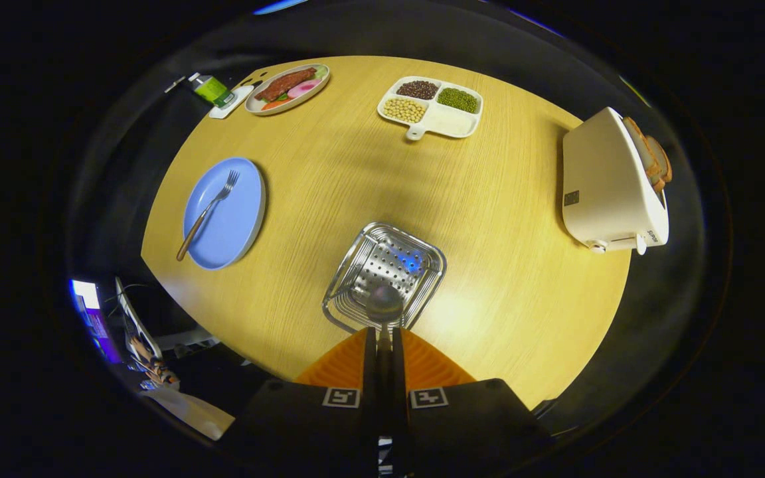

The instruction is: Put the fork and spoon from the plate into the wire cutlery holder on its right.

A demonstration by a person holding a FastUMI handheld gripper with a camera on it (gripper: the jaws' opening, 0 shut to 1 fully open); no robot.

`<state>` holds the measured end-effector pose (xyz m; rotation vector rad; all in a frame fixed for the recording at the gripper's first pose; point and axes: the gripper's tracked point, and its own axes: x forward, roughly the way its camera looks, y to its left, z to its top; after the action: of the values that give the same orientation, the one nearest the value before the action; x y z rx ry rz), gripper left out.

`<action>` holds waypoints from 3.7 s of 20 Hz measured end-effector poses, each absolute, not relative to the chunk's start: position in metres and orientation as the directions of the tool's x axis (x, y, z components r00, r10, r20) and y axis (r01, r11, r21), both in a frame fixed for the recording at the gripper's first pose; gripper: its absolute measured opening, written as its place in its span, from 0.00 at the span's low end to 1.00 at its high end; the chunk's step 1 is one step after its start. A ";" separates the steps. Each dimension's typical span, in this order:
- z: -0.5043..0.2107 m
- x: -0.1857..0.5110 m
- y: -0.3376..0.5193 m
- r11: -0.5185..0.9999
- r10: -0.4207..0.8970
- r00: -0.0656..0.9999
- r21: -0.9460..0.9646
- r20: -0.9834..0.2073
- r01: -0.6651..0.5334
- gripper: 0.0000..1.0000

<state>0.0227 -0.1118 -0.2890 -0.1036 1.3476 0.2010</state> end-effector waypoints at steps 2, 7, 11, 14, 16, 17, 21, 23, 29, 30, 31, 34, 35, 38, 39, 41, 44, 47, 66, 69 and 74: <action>-0.288 0.028 -0.111 0.981 0.096 0.219 0.054 -0.971 -0.187 0.13; -0.279 0.039 -0.113 0.988 0.105 0.280 0.067 -0.954 -0.142 0.32; -0.266 0.043 -0.104 0.985 0.140 0.330 0.098 -0.934 -0.140 0.59; -0.251 0.046 -0.096 0.984 0.158 0.378 0.111 -0.912 -0.142 0.98; -0.240 0.050 -0.085 0.982 0.177 0.420 0.132 -0.890 -0.134 0.99; -0.232 0.050 -0.077 0.980 0.195 0.439 0.152 -0.877 -0.132 0.99; -0.202 0.058 -0.043 0.967 0.253 0.508 0.204 -0.823 -0.151 0.99; -0.193 0.059 -0.026 0.963 0.267 0.526 0.209 -0.808 -0.167 0.99; -0.199 0.057 0.039 0.943 0.311 0.512 0.193 -0.801 -0.270 0.99; -0.203 0.057 0.053 0.940 0.320 0.509 0.202 -0.799 -0.274 0.99; -0.207 0.058 0.068 0.936 0.335 0.504 0.218 -0.796 -0.277 0.99; -0.227 0.056 0.114 0.919 0.376 0.467 0.255 -0.800 -0.302 1.00; -0.235 0.057 0.126 0.917 0.376 0.458 0.253 -0.806 -0.307 0.99; -0.267 0.057 0.168 0.913 0.387 0.422 0.277 -0.820 -0.299 0.99; -0.278 0.057 0.179 0.914 0.388 0.409 0.287 -0.826 -0.287 0.99; -0.301 0.059 0.200 0.918 0.384 0.386 0.303 -0.839 -0.254 1.00; -0.335 0.065 0.214 0.936 0.346 0.370 0.291 -0.862 -0.195 0.99; -0.361 0.068 0.219 0.951 0.305 0.354 0.268 -0.884 -0.151 0.99; -0.406 0.043 0.227 0.959 0.267 0.245 0.234 -0.932 -0.158 0.21; -0.405 0.051 0.216 0.964 0.256 0.271 0.224 -0.928 -0.145 0.12; -0.382 0.048 0.219 0.922 0.368 0.277 0.308 -0.888 -0.236 0.08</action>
<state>0.0481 0.2186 -0.3821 0.1241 1.2259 0.4065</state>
